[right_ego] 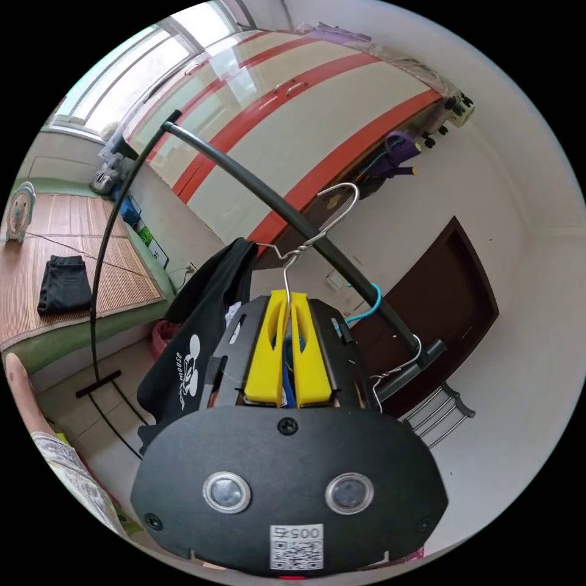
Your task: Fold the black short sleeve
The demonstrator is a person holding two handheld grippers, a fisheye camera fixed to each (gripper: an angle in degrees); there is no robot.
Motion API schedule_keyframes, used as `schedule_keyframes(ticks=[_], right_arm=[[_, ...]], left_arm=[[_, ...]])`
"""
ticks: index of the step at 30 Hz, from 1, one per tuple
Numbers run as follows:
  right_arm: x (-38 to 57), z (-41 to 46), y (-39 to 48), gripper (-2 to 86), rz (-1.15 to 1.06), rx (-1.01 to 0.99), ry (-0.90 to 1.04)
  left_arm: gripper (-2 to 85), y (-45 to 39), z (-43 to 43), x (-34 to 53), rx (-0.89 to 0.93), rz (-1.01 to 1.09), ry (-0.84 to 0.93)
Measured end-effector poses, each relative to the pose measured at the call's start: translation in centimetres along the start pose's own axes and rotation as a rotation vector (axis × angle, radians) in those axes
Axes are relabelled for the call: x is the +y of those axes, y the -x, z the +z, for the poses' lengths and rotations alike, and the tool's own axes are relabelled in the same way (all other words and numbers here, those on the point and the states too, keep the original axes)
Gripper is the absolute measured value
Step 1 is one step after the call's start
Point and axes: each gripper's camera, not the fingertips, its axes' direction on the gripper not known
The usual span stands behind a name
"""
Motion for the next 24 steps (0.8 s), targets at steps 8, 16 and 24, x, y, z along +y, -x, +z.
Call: schedule_keyframes(ticks=[8,16,24], right_arm=[[2.6,-8.2,4.4,-1.6,-0.131,-0.084,-0.204],[3.1,-12.5,8.0,-1.6,-0.189,-0.349,-0.414],[0.4,-12.7,10.3,-1.6,-0.098,-0.672,-0.636]], left_arm=[[-0.7,0.5,0.6,-0.2,-0.017,-0.003,0.026],[-0.6,1.4,0.8,-0.4,-0.042,-0.022,0.042],[-0.6,3.6,-1.7,-0.1,-0.156,-0.048,0.04]])
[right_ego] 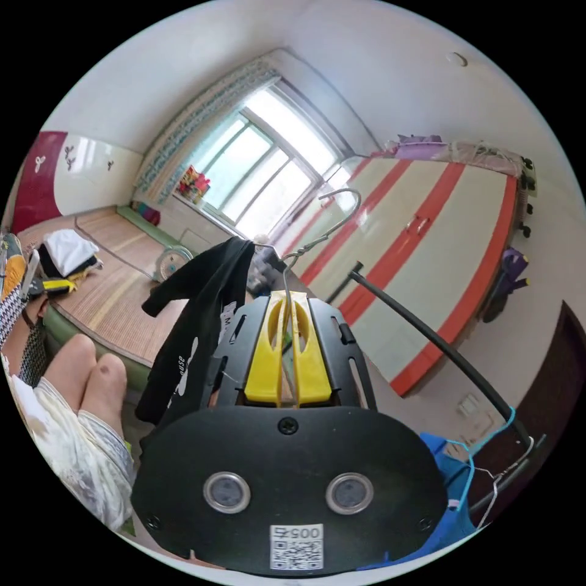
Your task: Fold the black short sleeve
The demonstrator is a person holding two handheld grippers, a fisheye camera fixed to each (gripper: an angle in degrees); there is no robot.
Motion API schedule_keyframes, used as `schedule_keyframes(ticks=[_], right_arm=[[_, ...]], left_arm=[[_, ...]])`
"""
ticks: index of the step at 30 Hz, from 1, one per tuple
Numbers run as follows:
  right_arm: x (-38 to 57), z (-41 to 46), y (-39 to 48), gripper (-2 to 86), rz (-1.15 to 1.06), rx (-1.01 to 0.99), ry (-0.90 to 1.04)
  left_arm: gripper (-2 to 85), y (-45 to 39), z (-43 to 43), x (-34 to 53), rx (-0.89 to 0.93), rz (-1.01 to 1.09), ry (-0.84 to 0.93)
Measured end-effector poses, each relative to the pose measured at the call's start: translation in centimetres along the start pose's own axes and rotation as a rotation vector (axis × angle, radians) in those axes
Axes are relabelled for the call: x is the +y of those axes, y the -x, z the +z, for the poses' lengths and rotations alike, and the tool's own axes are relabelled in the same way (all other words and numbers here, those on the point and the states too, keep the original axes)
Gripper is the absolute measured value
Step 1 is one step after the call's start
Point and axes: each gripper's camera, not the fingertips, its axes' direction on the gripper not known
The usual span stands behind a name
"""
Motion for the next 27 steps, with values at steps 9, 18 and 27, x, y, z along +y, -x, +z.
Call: schedule_keyframes(ticks=[9,18,27], right_arm=[[-4.1,3.5,2.7,-1.6,0.038,-0.26,-0.361],[-3.4,13.8,11.6,-1.6,-0.062,-0.614,-0.386],[-0.8,23.3,20.4,-1.5,-0.227,-0.869,-0.373]], left_arm=[[-0.6,2.8,-2.8,0.9,-0.108,-0.081,-0.022],[-0.7,3.0,-3.4,0.2,-0.216,-0.124,-0.006],[-0.7,1.7,-2.3,1.2,-0.298,-0.204,0.019]])
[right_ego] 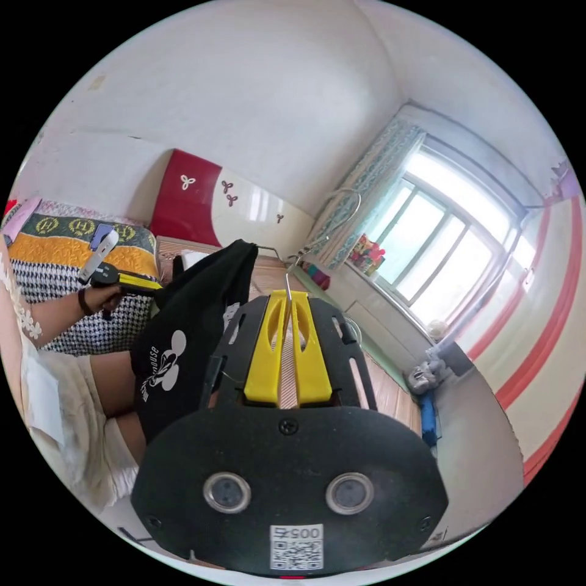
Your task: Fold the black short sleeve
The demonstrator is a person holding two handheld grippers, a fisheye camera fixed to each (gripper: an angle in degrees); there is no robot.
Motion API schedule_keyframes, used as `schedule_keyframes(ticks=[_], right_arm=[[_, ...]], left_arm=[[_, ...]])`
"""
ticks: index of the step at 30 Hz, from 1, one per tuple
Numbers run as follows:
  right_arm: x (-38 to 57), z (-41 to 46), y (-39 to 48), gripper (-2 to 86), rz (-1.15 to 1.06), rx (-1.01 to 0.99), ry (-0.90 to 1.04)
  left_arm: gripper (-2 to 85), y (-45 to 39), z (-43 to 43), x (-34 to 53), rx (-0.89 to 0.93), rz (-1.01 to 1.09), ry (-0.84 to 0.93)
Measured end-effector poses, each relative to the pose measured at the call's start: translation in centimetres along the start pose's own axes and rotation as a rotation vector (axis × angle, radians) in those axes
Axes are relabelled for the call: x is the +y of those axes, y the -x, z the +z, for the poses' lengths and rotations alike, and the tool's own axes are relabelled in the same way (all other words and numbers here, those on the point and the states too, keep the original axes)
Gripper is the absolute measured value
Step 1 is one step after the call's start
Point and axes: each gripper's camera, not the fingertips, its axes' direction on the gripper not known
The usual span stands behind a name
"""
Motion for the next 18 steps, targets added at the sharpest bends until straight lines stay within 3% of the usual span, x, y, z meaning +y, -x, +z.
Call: schedule_keyframes(ticks=[9,18], right_arm=[[2.6,5.6,-0.1,-1.5,-0.04,-0.093,-0.002],[8.4,9.1,5.2,-1.6,0.028,-0.143,0.042]], left_arm=[[-0.7,0.4,-1.3,1.6,-0.072,-0.084,-0.018],[0.4,0.4,-1.3,1.5,-0.024,-0.003,-0.044]])
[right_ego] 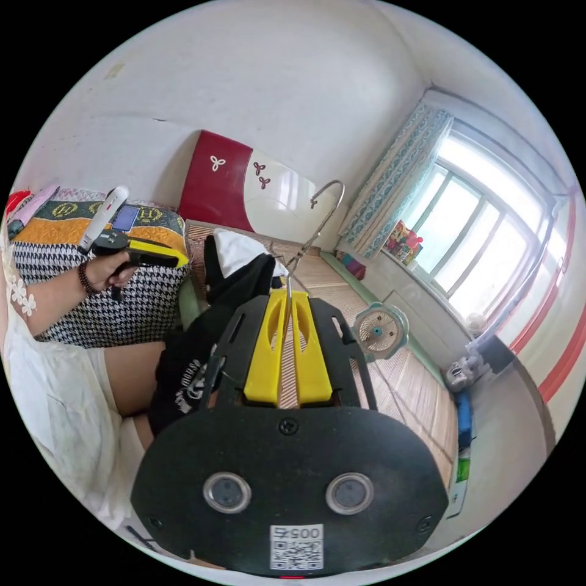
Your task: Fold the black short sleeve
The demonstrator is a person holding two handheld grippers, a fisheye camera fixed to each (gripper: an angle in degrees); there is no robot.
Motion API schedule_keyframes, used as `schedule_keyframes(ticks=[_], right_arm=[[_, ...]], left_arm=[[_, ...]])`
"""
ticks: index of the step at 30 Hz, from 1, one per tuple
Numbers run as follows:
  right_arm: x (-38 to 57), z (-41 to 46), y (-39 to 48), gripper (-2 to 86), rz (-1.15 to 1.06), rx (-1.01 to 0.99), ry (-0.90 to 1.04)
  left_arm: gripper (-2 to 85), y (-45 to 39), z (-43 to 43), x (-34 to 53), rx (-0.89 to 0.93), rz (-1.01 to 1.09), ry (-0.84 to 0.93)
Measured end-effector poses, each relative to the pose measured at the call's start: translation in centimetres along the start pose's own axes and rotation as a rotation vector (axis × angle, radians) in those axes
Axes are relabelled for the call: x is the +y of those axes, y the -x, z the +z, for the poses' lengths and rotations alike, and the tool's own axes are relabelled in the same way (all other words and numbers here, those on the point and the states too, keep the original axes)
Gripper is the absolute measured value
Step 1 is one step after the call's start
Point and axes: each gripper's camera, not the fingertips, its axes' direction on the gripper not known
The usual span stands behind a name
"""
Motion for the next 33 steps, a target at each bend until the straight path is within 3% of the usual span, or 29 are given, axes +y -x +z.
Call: schedule_keyframes(ticks=[13,26,33], right_arm=[[10.1,6.0,8.9,-1.6,0.327,0.089,0.299],[11.1,4.6,9.1,-1.6,0.286,0.009,0.275],[12.9,4.4,9.9,-1.6,0.288,-0.039,0.273]], left_arm=[[5.8,0.0,3.4,2.5,0.247,0.113,0.089],[8.3,-5.0,4.0,5.0,0.371,0.211,0.066],[4.6,-5.7,5.8,6.4,0.324,0.194,0.081]])
